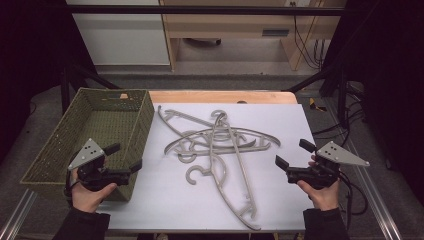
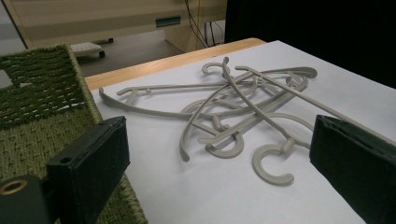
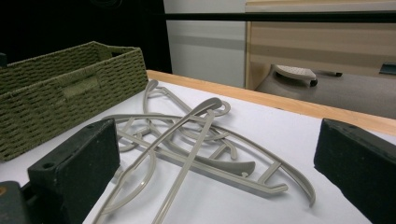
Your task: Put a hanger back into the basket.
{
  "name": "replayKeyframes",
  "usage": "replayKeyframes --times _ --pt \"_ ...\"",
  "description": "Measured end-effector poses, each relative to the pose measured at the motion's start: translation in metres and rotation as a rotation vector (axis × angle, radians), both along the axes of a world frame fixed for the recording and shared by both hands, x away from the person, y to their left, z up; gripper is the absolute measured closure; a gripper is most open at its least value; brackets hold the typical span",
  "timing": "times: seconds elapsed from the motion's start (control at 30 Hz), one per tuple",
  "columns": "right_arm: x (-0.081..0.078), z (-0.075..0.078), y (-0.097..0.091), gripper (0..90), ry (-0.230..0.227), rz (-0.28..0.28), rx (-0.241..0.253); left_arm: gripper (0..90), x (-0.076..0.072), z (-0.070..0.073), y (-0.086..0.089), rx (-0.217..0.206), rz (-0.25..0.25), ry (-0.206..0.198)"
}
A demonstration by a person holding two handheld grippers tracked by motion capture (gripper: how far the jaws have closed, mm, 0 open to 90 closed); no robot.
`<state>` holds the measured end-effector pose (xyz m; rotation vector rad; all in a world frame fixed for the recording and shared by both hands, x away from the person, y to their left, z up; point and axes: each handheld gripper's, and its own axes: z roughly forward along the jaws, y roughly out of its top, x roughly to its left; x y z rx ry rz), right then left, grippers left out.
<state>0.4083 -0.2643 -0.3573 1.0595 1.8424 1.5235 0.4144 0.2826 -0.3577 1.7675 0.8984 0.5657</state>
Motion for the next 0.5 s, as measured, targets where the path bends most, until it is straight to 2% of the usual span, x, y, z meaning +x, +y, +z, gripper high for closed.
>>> replayKeyframes --times 0.27,0.43,0.47,0.5 --pt "0.001 -0.001 0.0 0.5 0.008 -0.003 -0.007 6.2 0.0 -0.005 -0.013 -0.016 -0.016 0.015" --pt "0.002 -0.001 0.001 0.6 0.014 -0.002 -0.012 6.9 -0.003 -0.01 -0.036 -0.006 -0.048 0.043" --pt "0.002 -0.001 0.001 0.6 0.014 -0.002 -0.012 7.3 -0.003 -0.01 -0.036 -0.006 -0.048 0.043" --pt "0.001 -0.001 0.001 0.7 0.013 -0.001 -0.007 7.8 -0.004 -0.012 -0.045 -0.01 -0.06 0.051"
